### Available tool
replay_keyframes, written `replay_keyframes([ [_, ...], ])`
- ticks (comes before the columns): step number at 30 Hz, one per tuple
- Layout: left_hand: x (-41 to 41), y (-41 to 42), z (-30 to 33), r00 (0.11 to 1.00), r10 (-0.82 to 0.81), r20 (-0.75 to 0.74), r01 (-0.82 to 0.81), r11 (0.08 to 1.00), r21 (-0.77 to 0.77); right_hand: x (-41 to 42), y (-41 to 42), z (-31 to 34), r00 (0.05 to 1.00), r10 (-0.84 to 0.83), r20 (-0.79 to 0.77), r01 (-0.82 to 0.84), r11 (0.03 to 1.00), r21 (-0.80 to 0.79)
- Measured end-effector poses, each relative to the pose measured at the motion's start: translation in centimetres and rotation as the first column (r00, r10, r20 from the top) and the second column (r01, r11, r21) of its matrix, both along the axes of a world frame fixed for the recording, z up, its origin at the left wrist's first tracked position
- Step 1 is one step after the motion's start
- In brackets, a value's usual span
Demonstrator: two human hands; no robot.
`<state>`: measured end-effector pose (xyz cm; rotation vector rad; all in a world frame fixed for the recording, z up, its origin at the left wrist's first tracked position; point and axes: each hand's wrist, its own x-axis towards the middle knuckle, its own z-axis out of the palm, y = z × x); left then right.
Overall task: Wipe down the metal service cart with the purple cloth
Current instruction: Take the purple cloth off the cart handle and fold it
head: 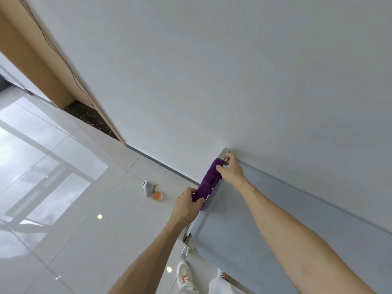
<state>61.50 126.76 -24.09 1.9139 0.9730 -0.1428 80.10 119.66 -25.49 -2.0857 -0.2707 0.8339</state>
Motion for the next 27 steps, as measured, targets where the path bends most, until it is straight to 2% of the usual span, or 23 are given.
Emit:
replay_keyframes([
  [4, 0.3, 0.1, -0.4, 0.998, 0.055, -0.002, -0.055, 0.998, 0.014, 0.9, -0.7, -0.4, 1.000, 0.027, 0.005, -0.027, 1.000, -0.007],
  [13, -1.0, 0.1, -0.7, 0.976, 0.176, 0.130, -0.178, 0.984, 0.009, 1.5, -2.2, 1.1, 0.989, 0.141, 0.046, -0.140, 0.990, -0.030],
  [22, -0.9, 2.1, 2.6, 0.928, 0.220, 0.300, -0.194, 0.974, -0.114, 0.3, -5.9, 6.3, 0.961, 0.244, 0.127, -0.259, 0.958, 0.120],
  [27, -0.5, 3.0, 5.7, 0.861, 0.136, 0.490, -0.080, 0.988, -0.134, -0.1, -8.2, 9.0, 0.886, 0.364, 0.288, -0.404, 0.910, 0.091],
])
